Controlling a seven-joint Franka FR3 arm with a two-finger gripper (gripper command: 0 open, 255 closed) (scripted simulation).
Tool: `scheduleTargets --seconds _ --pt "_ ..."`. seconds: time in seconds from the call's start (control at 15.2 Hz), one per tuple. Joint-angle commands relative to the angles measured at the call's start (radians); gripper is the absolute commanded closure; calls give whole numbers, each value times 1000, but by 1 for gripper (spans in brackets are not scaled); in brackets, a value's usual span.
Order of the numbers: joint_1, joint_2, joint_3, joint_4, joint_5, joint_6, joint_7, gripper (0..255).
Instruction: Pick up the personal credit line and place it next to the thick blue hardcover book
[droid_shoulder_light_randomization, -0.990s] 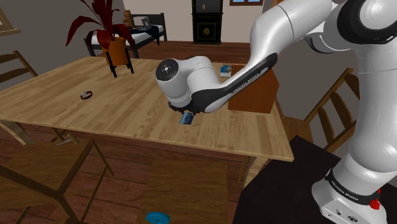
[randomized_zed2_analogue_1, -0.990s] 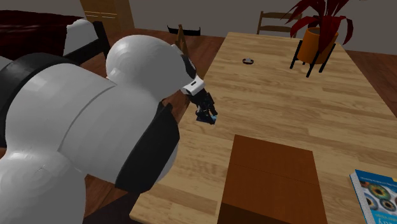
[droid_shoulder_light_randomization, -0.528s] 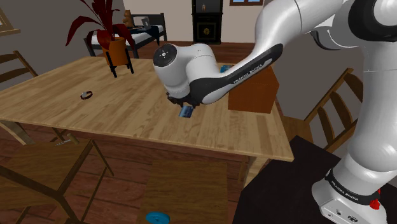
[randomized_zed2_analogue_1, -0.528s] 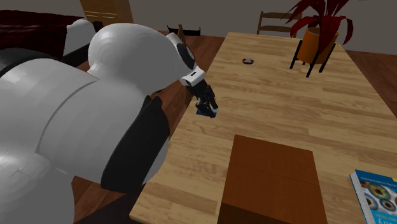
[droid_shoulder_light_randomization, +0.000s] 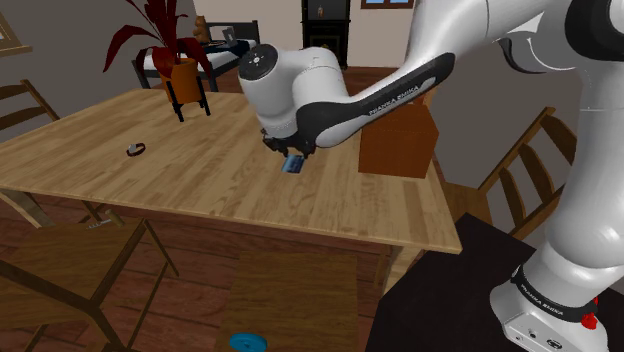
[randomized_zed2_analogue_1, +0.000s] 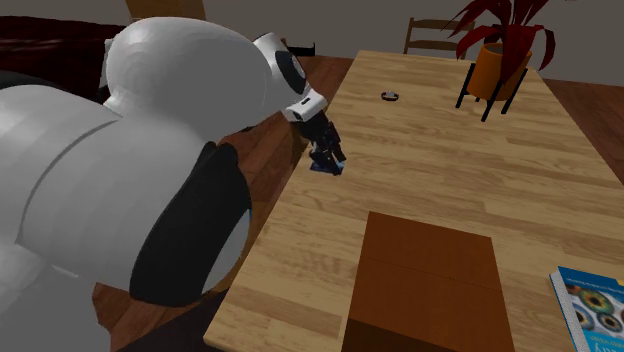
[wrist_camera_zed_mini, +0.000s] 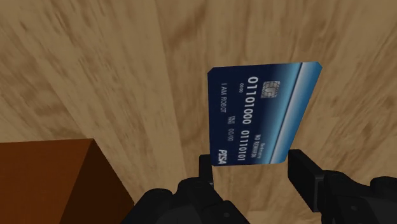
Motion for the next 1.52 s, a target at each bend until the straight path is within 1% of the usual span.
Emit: scheduleTargets --seconds 0.0,0.4,0.73,1.06,1.45 --pt "-56 -31 8 -30 15 35 -31 255" --pt "-238 -116 13 -120 47 171 -140 255" --pt "-361 -156 -1 -161 62 270 -235 255" --pt "-456 -164 -32 -170 62 350 -329 255" --pt "-539 -130 -80 -140 44 418 -438 255"
